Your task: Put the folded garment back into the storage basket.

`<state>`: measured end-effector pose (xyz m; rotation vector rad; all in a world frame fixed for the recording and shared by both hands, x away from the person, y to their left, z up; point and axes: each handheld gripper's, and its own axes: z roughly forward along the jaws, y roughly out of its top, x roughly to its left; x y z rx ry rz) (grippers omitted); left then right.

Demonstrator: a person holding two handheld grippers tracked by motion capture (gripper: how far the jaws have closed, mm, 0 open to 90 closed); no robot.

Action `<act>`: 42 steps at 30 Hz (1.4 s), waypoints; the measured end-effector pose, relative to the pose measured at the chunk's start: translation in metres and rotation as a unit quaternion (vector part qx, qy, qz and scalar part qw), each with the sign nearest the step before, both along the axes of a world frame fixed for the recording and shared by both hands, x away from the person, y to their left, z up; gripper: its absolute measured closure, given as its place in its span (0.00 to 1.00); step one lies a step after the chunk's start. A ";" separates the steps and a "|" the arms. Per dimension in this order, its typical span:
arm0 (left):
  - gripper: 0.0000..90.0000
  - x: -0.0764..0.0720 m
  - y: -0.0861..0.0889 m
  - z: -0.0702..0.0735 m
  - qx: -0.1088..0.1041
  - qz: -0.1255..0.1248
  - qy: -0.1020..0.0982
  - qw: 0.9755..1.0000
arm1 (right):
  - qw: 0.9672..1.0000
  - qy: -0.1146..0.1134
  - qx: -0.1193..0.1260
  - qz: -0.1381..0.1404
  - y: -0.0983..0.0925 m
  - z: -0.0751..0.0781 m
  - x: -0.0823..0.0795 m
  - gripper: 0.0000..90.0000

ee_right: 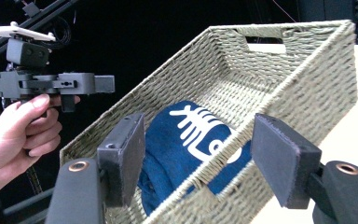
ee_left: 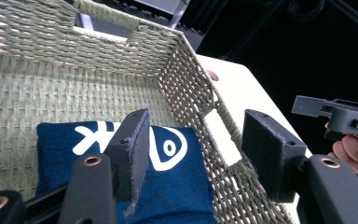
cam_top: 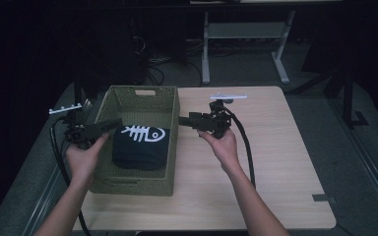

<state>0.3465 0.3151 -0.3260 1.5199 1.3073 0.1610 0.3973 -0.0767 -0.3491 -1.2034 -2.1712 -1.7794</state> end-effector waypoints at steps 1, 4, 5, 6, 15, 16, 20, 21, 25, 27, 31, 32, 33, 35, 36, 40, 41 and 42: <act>0.45 0.000 -0.002 0.000 0.000 -0.001 -0.002 1.000 | 1.000 -0.001 -0.001 -0.002 -0.003 0.000 0.000 0.37; 0.44 0.001 -0.008 0.002 0.001 -0.005 -0.004 1.000 | 1.000 -0.007 -0.004 -0.010 -0.011 -0.002 -0.001 0.37; 0.44 0.001 -0.011 0.003 0.001 -0.009 -0.006 1.000 | 1.000 -0.007 -0.006 -0.011 -0.013 -0.003 -0.002 0.35; 0.43 0.001 -0.013 0.004 0.002 -0.011 -0.007 1.000 | 1.000 -0.006 -0.007 -0.013 -0.016 -0.003 -0.002 0.35; 0.35 0.001 -0.037 0.012 0.009 -0.027 -0.024 0.999 | 0.999 -0.025 -0.023 -0.038 -0.035 -0.005 -0.005 0.33; 0.35 0.001 -0.039 0.013 0.010 -0.029 -0.025 0.999 | 0.999 -0.025 -0.025 -0.040 -0.037 -0.005 -0.005 0.32; 0.33 0.001 -0.049 0.015 0.011 -0.038 -0.028 0.999 | 0.998 -0.030 -0.027 -0.054 -0.049 -0.007 -0.006 0.31; 0.33 0.001 -0.051 0.015 0.011 -0.039 -0.028 0.999 | 0.998 -0.030 -0.027 -0.056 -0.052 -0.007 -0.006 0.31; 0.32 0.002 -0.061 0.018 0.012 -0.048 -0.031 0.998 | 0.998 -0.024 -0.020 -0.063 -0.061 -0.007 -0.006 0.30; 0.32 0.002 -0.066 0.019 0.009 -0.055 -0.032 0.998 | 0.997 -0.029 -0.027 -0.066 -0.064 -0.006 -0.007 0.29; 0.30 0.002 -0.078 0.021 0.014 -0.061 -0.035 0.997 | 0.995 -0.040 -0.049 -0.078 -0.071 -0.004 -0.009 0.28; 0.29 0.003 -0.081 0.022 0.014 -0.064 -0.037 0.997 | 0.995 -0.039 -0.050 -0.078 -0.072 -0.004 -0.009 0.28; 0.29 0.003 -0.083 0.022 0.014 -0.068 -0.038 0.997 | 0.995 -0.038 -0.052 -0.080 -0.075 -0.003 -0.009 0.28; 0.29 0.003 -0.089 0.024 0.015 -0.073 -0.040 0.996 | 0.995 -0.035 -0.054 -0.082 -0.080 -0.004 -0.010 0.28; 0.28 0.003 -0.092 0.024 0.014 -0.074 -0.043 0.996 | 0.994 -0.035 -0.056 -0.081 -0.082 -0.004 -0.010 0.28; 0.25 0.003 -0.102 0.025 0.015 -0.078 -0.047 0.996 | 0.993 -0.036 -0.063 -0.090 -0.094 -0.004 -0.013 0.27; 0.24 0.003 -0.105 0.025 0.013 -0.081 -0.047 0.996 | 0.993 -0.034 -0.063 -0.093 -0.098 -0.005 -0.014 0.27; 0.23 0.003 -0.108 0.024 0.012 -0.083 -0.046 0.995 | 0.993 -0.034 -0.064 -0.095 -0.101 -0.005 -0.014 0.27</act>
